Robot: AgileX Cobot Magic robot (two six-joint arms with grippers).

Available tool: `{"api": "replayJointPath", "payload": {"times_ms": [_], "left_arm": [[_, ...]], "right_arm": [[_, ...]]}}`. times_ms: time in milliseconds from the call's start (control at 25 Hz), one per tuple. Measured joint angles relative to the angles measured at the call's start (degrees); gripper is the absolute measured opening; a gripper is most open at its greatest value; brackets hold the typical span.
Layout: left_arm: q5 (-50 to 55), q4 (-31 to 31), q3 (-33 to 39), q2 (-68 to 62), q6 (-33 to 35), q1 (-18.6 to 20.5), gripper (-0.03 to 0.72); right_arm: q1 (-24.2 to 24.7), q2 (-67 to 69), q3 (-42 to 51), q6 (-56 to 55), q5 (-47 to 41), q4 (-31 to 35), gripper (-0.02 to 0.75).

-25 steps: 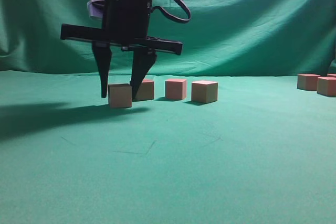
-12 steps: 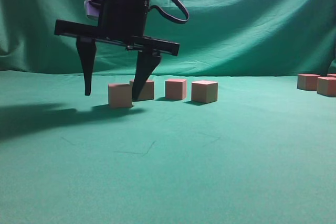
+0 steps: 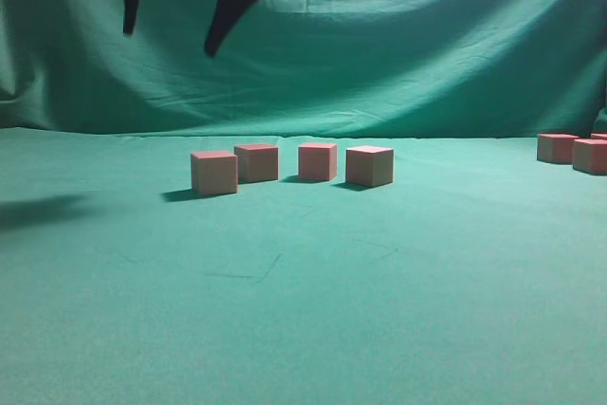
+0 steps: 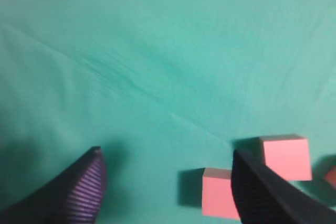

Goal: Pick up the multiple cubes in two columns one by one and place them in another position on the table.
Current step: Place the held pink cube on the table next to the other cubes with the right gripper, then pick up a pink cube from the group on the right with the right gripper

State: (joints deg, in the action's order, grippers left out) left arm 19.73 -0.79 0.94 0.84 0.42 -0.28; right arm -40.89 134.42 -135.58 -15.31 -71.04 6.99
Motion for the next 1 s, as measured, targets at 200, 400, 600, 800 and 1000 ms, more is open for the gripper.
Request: {"api": "replayJointPath", "payload": {"times_ms": [200, 400, 600, 800, 1000], "left_arm": [[0.0, 0.0, 0.0, 0.0, 0.0, 0.0, 0.0], [0.0, 0.0, 0.0, 0.0, 0.0, 0.0, 0.0], [0.0, 0.0, 0.0, 0.0, 0.0, 0.0, 0.0], [0.0, 0.0, 0.0, 0.0, 0.0, 0.0, 0.0], [0.0, 0.0, 0.0, 0.0, 0.0, 0.0, 0.0]], "right_arm": [[0.0, -5.52, -0.1, 3.81, -0.53, -4.54, 0.465], [0.0, -14.03, 3.63, 4.09, -0.81, -13.4, 0.465], [0.0, -23.39, 15.31, 3.73, -0.9, -20.94, 0.465], [2.3, -31.53, 29.52, 1.66, -0.79, -23.0, 0.465], [11.89, -38.63, 43.06, -0.25, -0.69, -23.13, 0.465]]}}
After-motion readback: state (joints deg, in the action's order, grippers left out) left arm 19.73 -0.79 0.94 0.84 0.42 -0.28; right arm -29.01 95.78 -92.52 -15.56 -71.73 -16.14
